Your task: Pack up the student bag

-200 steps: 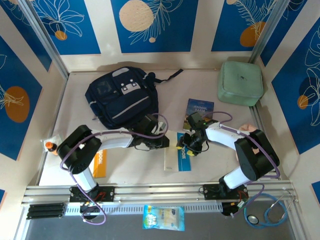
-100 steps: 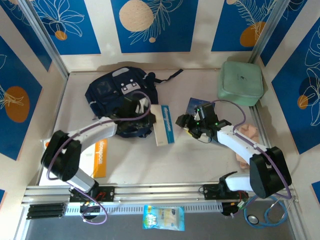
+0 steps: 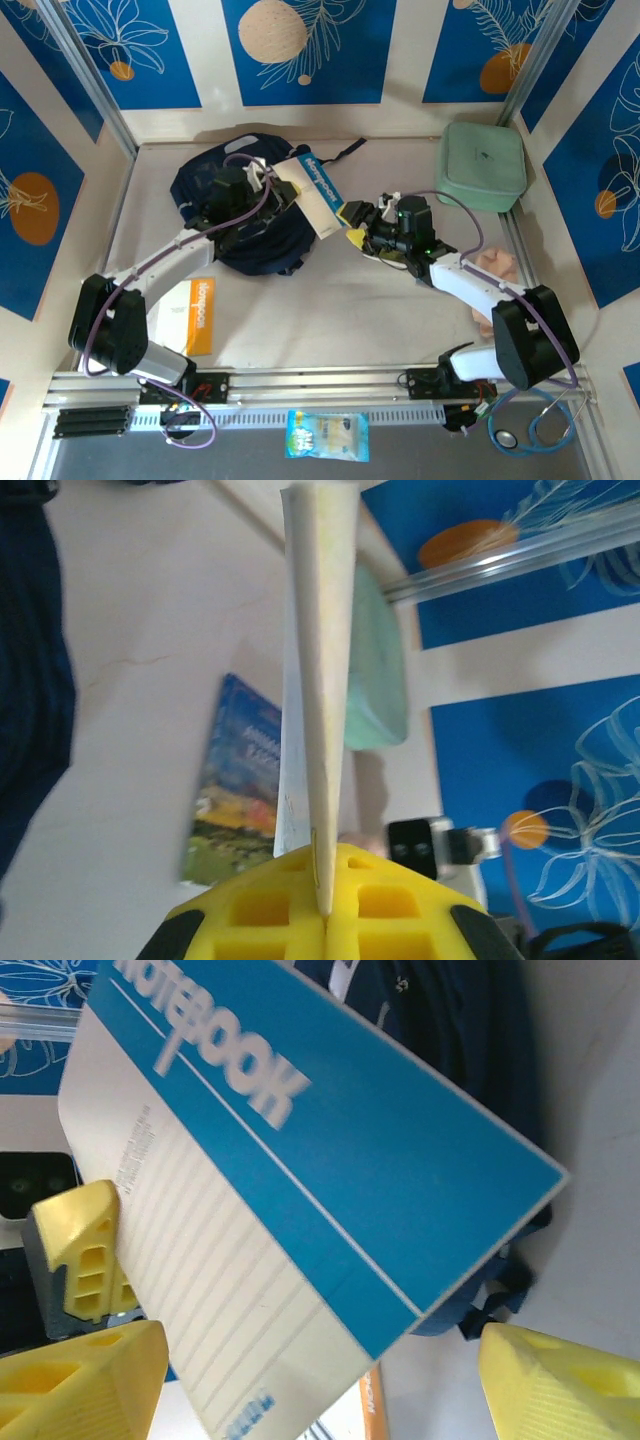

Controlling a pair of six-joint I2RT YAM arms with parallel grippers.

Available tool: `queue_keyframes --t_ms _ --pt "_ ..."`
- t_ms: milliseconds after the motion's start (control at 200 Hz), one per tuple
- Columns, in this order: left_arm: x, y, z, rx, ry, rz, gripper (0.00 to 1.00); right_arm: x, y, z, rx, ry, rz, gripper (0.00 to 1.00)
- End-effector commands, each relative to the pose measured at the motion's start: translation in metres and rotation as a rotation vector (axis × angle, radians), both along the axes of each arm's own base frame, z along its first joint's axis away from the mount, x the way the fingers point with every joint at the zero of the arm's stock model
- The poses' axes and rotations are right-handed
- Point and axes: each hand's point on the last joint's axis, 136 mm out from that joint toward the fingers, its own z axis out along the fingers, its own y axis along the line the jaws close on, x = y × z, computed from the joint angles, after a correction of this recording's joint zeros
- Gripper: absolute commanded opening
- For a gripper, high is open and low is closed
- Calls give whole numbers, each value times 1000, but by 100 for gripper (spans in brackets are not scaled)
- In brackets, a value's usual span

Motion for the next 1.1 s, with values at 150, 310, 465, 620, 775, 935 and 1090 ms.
queue_keyframes --t_ms 150,310,465,620,775,935,1090 --pt "7 -3 20 -148 -9 10 0 -1 13 10 121 -38 21 81" --pt "6 -5 18 -172 5 -1 0 11 18 24 162 -82 20 81" --pt "4 -2 12 -155 12 8 0 20 19 32 202 -99 10 78" --pt "0 5 -4 -93 41 33 0 21 15 34 223 -101 -5 72" --pt "-3 13 -18 -40 64 54 0 18 9 36 207 -140 -29 60" --pt "-3 15 -28 -24 88 60 0 17 6 36 199 -157 -41 49" --pt "-3 11 -29 -35 92 43 0 18 12 33 179 -136 -22 35"
